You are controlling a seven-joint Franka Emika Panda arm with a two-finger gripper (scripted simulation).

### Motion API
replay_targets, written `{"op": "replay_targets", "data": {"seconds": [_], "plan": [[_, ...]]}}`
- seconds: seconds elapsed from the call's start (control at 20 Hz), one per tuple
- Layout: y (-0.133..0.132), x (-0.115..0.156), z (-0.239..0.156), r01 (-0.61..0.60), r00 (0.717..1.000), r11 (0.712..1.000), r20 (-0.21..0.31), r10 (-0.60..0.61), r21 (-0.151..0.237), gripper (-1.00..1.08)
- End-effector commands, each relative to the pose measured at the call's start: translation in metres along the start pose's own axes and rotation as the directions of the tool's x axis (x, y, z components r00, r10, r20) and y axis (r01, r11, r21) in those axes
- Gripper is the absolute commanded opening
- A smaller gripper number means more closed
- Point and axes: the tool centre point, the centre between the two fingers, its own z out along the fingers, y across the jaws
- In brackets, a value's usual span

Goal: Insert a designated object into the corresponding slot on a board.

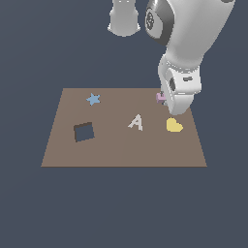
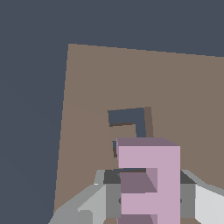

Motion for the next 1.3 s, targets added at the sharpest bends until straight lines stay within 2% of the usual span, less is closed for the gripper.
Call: {"op": "replay_targets", "data": {"seconds": [0.0,0.2,0.75,0.8,1.25], "plan": [[-0.001,0.013,-0.001,0.056,0.998,0.998,0.0,-0.056,0.0,-1.0],[-0.003,0.021,-0.001,0.091,0.996,0.996,0.0,-0.091,0.0,-1.0],[-0.003,0.02,0.009,0.088,0.996,0.996,0.001,-0.088,0.001,-1.0],[-0.003,0.02,0.009,0.088,0.996,0.996,0.001,-0.088,0.001,1.0],[-0.003,0.02,0.009,0.088,0.996,0.996,0.001,-0.088,0.001,1.0]]}}
